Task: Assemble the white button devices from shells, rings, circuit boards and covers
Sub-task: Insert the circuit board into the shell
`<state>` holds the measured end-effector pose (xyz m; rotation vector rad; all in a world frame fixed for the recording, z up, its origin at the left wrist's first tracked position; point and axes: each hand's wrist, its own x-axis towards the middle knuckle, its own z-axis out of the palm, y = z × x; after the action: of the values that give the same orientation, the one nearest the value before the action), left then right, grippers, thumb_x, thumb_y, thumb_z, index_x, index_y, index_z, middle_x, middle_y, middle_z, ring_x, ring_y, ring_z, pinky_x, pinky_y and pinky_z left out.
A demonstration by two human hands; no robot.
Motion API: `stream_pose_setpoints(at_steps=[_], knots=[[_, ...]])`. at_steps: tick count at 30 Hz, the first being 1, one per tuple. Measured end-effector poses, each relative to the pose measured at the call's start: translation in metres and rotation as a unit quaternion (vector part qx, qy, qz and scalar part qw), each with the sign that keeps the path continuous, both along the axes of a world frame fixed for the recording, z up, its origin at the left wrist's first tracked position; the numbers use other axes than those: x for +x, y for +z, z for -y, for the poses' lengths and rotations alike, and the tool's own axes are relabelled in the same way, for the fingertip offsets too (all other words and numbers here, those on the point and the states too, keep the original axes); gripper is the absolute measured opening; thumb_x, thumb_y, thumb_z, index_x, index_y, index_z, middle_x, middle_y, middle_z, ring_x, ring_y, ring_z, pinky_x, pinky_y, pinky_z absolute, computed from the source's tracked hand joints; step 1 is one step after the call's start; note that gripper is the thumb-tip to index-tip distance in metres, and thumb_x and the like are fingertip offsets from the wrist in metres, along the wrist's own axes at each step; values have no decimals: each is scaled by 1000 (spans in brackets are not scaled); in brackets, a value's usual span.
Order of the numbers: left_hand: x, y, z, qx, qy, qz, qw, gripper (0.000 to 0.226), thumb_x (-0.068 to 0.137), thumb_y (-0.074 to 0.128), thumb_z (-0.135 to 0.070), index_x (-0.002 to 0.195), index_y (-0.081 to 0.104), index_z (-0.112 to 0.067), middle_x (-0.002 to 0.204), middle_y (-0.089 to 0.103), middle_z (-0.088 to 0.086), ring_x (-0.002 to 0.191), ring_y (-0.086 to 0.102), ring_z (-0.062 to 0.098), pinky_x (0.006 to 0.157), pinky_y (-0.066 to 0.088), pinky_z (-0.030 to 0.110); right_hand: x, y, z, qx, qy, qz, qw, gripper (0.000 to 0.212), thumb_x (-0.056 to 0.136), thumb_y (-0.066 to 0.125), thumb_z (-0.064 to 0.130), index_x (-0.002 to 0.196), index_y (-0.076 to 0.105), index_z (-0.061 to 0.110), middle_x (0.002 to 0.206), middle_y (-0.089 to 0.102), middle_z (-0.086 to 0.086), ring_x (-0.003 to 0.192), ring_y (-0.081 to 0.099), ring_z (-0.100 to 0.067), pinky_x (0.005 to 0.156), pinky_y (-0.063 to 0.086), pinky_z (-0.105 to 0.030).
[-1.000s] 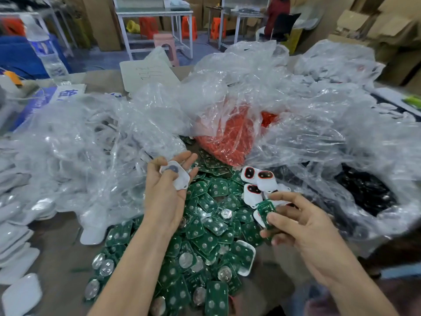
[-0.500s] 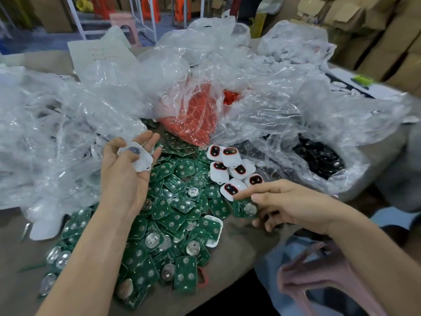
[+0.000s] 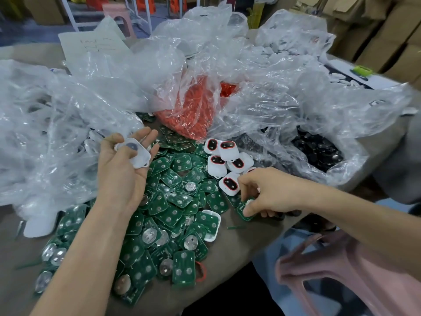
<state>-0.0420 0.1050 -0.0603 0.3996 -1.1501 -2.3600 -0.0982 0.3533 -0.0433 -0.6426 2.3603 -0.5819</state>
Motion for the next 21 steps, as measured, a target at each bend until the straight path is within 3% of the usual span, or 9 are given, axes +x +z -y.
stream_pose_setpoints(at_steps=[4,10,12,15,18,21], knots=[[1,1,-1,15,-6,2,1000,35,95,24,14,89,37,-17,109,65,17,104,70,26,82,58,30,-1,1,1,-1,7,-7,1000,21,73,80,13,78,60,17,67,65,-15,45,57,-15,47,51,-33],[4,9,1,112,-24,-22,993,24,93,31,6,91,43,-15,102,73,20,100,71,31,82,59,36,2,2,10,75,34,-86,993,27,70,82,21,75,56,25,68,61,-2,59,61,-17,58,50,-31],[5,12,2,132,-37,-30,990,17,96,32,-4,99,47,-13,106,71,20,101,71,30,81,58,35,1,5,14,99,30,-72,992,28,71,82,20,76,55,23,63,59,1,61,64,-24,60,52,-35],[5,11,3,147,-43,-34,988,31,98,32,-9,127,43,-5,98,74,18,101,71,30,79,58,34,2,9,19,124,21,-57,990,27,73,82,19,78,55,19,64,60,0,58,63,-24,55,49,-31],[4,11,2,137,-53,-34,989,27,98,31,-9,121,45,-5,98,74,18,100,71,29,78,58,33,5,11,24,153,28,-46,987,19,76,77,18,86,63,10,76,70,-15,47,53,-15,46,42,-20],[4,10,-1,135,-56,-35,989,28,99,30,-10,122,43,-3,100,74,19,99,71,30,81,58,34,8,9,28,178,35,-55,982,31,79,73,18,95,66,-7,94,69,-24,62,51,-20,51,39,-24]])
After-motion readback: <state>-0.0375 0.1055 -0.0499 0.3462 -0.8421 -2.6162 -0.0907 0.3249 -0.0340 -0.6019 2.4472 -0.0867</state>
